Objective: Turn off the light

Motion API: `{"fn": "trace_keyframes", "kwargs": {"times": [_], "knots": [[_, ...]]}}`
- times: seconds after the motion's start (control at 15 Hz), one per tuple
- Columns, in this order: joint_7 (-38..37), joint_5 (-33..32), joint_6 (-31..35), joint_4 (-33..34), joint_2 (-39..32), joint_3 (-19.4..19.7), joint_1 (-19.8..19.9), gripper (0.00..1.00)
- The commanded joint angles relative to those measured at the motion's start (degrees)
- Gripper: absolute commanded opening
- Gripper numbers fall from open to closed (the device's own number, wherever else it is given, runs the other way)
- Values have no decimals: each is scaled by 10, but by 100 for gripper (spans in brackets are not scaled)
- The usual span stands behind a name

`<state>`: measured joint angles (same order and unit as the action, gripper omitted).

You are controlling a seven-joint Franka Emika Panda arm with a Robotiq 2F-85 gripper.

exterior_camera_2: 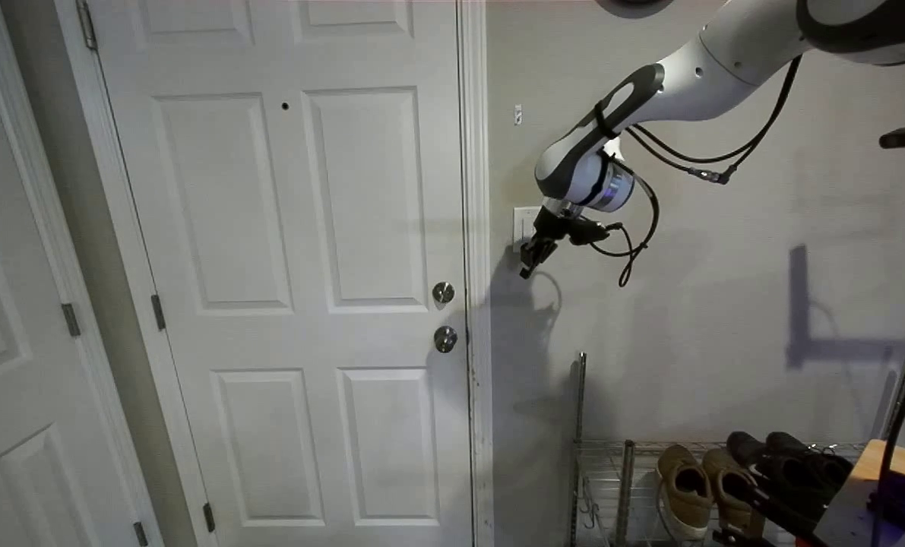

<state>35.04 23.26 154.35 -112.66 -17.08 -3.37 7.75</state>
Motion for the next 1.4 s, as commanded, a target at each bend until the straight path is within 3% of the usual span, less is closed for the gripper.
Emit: {"fn": "trace_keyframes", "kwargs": {"times": [0.0, 0.47, 1.13, 1.33], "knots": [[52, 35, 88, -14, -7, -43, 34, 1], [109, 67, 239, -10, -38, -77, 56, 1], [87, 37, 386, -1, -80, -125, 100, 1], [83, 29, 429, 1, -91, -123, 101, 1]]}}
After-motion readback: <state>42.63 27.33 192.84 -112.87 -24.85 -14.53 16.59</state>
